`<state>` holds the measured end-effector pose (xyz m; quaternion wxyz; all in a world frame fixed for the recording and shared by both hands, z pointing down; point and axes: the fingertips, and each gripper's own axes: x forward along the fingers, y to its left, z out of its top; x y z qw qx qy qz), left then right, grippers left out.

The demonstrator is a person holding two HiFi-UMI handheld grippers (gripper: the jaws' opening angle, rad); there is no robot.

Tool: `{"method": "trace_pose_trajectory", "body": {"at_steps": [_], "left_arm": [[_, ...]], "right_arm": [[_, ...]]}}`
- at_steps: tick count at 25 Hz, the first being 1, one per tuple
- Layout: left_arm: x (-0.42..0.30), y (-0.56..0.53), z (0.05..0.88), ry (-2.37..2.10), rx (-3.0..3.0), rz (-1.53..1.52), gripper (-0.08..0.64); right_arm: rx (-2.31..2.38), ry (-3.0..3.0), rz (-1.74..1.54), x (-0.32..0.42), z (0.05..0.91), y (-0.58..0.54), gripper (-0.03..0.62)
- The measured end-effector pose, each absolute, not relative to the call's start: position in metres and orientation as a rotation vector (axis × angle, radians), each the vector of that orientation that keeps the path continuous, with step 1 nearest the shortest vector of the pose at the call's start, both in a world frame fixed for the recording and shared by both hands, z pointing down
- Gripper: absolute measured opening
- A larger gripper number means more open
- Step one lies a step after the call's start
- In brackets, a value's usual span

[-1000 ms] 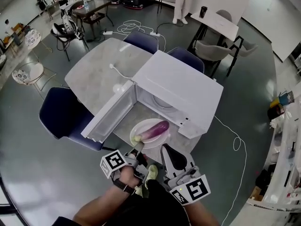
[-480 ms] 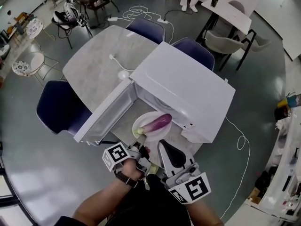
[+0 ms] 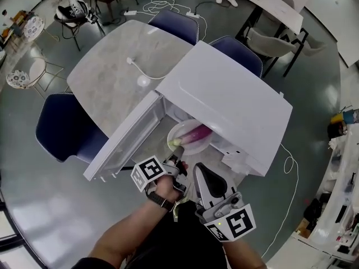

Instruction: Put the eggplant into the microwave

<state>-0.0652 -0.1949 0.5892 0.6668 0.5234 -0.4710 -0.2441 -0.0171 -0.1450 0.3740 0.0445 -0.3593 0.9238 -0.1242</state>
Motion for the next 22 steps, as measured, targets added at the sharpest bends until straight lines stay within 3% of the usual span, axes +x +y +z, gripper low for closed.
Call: {"method": "trace_pose_trajectory", "body": {"at_steps": [22], "left_arm": [[-0.041,-0.264,0.646,-1.025,1.179,-0.544,0.024]], "right_arm": [[-1.169,2.791,-0.365,-0.017,0.428,-0.174,0.002]]}}
